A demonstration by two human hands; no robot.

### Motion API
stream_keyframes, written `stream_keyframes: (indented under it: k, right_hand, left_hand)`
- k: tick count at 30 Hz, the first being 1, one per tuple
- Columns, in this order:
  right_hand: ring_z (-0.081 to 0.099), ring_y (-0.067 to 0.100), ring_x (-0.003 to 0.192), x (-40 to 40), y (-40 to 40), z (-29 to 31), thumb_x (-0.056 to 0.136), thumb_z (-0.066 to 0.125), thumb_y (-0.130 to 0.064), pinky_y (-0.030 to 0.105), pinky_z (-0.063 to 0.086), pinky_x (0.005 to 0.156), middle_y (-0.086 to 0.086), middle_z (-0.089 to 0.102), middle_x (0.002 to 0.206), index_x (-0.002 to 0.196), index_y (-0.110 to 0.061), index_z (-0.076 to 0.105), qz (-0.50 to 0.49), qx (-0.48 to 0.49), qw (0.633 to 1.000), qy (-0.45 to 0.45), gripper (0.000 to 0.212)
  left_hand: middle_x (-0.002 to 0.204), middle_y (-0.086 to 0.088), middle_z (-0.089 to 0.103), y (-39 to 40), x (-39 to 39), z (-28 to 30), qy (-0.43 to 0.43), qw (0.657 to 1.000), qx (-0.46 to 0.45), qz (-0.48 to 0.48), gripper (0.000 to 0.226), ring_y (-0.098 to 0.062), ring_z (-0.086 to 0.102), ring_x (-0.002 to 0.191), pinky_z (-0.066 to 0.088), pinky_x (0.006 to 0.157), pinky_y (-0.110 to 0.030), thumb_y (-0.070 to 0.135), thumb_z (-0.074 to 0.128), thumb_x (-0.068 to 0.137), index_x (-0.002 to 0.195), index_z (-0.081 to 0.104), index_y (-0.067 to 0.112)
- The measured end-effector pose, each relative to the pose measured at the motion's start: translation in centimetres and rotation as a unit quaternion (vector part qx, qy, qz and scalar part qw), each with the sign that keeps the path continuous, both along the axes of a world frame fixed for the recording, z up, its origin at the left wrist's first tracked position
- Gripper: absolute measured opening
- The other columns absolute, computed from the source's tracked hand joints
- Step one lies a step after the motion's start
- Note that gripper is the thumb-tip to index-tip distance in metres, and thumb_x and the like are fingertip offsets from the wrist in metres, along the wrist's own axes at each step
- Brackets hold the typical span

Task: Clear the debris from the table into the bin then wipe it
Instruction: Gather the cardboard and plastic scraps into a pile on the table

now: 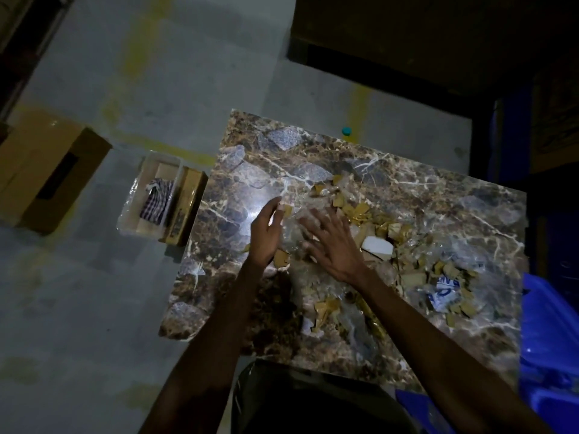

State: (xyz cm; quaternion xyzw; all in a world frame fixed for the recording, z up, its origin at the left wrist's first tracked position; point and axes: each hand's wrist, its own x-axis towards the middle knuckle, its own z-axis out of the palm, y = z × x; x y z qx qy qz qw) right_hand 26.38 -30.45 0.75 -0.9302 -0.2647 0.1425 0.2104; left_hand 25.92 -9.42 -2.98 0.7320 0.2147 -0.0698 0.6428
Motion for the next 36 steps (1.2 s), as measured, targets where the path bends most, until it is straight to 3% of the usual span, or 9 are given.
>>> stream_keyframes:
  k: [6,10,15,19,21,25,30,32,36]
  right_hand:
    - [0.004,0.03,0.16,-1.6,-0.1,-0.5,0.104,0.02,-0.06,0.06,0.006,0.126,0.0,0.018,0.172,0.164,-0.038,0.017,-0.001,-0.065,0.997,0.042,0.064]
    - [0.004,0.027,0.16,-2.0,-0.5,0.0,0.107,0.029,-0.051,0.056,0.004,0.127,0.001,0.021,0.171,0.164,-0.035,0.021,-0.029,-0.03,0.999,0.019,0.06]
    - [0.006,0.023,0.16,-5.4,-3.0,1.1,0.108,0.046,-0.035,0.05,0.003,0.126,-0.001,0.026,0.17,0.161,-0.03,0.031,-0.089,0.06,0.994,-0.014,0.056]
    - [0.015,0.028,0.158,-9.0,-5.5,2.1,0.108,0.043,-0.034,0.054,0.011,0.124,0.003,0.035,0.165,0.16,-0.028,0.035,-0.123,0.07,0.99,-0.006,0.053]
    - [0.021,0.031,0.156,-10.7,-6.6,2.5,0.105,0.044,-0.033,0.059,0.018,0.124,0.006,0.039,0.162,0.158,-0.026,0.038,-0.139,0.081,0.987,0.003,0.053]
    - [0.032,0.031,0.151,-14.9,-9.0,2.8,0.104,0.045,-0.029,0.061,0.027,0.12,0.006,0.044,0.157,0.153,-0.026,0.04,-0.166,0.111,0.98,0.008,0.05]
    - [0.048,0.027,0.136,-20.3,-11.5,2.1,0.094,0.056,-0.047,0.047,0.044,0.11,0.003,0.046,0.151,0.151,-0.026,0.046,-0.194,0.113,0.973,0.046,0.061]
    - [0.05,0.026,0.134,-22.1,-11.5,1.8,0.088,0.064,-0.048,0.045,0.045,0.107,0.002,0.049,0.15,0.149,-0.027,0.05,-0.177,0.085,0.98,0.041,0.065]
    - [0.047,0.035,0.14,-23.8,-11.3,0.8,0.085,0.052,-0.04,0.052,0.039,0.111,0.01,0.052,0.15,0.144,-0.023,0.058,-0.121,0.031,0.992,0.018,0.062]
  left_hand:
    - [0.159,0.004,0.046,0.5,-5.4,-1.8,-0.028,0.988,0.124,-0.083,0.051,-0.013,0.04,0.148,0.037,0.12,-0.047,0.046,0.048,0.107,0.153,0.048,0.023]
    - [0.162,0.015,0.04,-0.2,-6.1,-0.3,0.002,0.997,0.014,-0.076,0.049,-0.005,0.036,0.149,0.035,0.123,-0.041,0.049,0.05,0.107,0.154,0.043,0.038]
    - [0.151,-0.002,0.054,-0.9,-7.4,2.4,-0.008,0.996,0.077,0.039,0.042,-0.016,0.052,0.136,0.04,0.098,-0.004,0.026,0.051,0.109,0.151,0.051,0.018]
    - [0.149,-0.009,0.054,-2.2,-9.8,3.9,-0.055,0.976,0.209,-0.006,0.043,-0.028,0.053,0.136,0.046,0.111,-0.039,0.021,0.054,0.106,0.148,0.051,0.015]
    - [0.153,-0.007,0.05,-3.9,-11.2,5.1,-0.084,0.968,0.23,-0.059,0.046,-0.028,0.048,0.14,0.044,0.114,-0.046,0.018,0.053,0.103,0.149,0.05,0.017]
    - [0.15,-0.003,0.053,-7.5,-14.4,6.2,-0.088,0.971,0.198,-0.102,0.051,-0.022,0.049,0.138,0.047,0.111,-0.043,0.023,0.054,0.097,0.148,0.052,0.019]
    - [0.142,-0.008,0.06,-9.7,-19.7,5.3,-0.013,0.985,0.167,-0.029,0.044,-0.023,0.057,0.129,0.047,0.102,-0.031,0.013,0.06,0.1,0.144,0.056,0.013]
    - [0.139,-0.008,0.061,-9.8,-21.5,5.2,0.01,0.985,0.169,-0.023,0.043,-0.019,0.058,0.123,0.043,0.096,-0.025,0.009,0.059,0.099,0.141,0.059,0.012]
    - [0.132,-0.005,0.064,-10.2,-24.1,5.1,0.008,0.986,0.169,0.003,0.037,-0.019,0.063,0.116,0.046,0.092,-0.024,0.01,0.058,0.098,0.135,0.064,0.016]
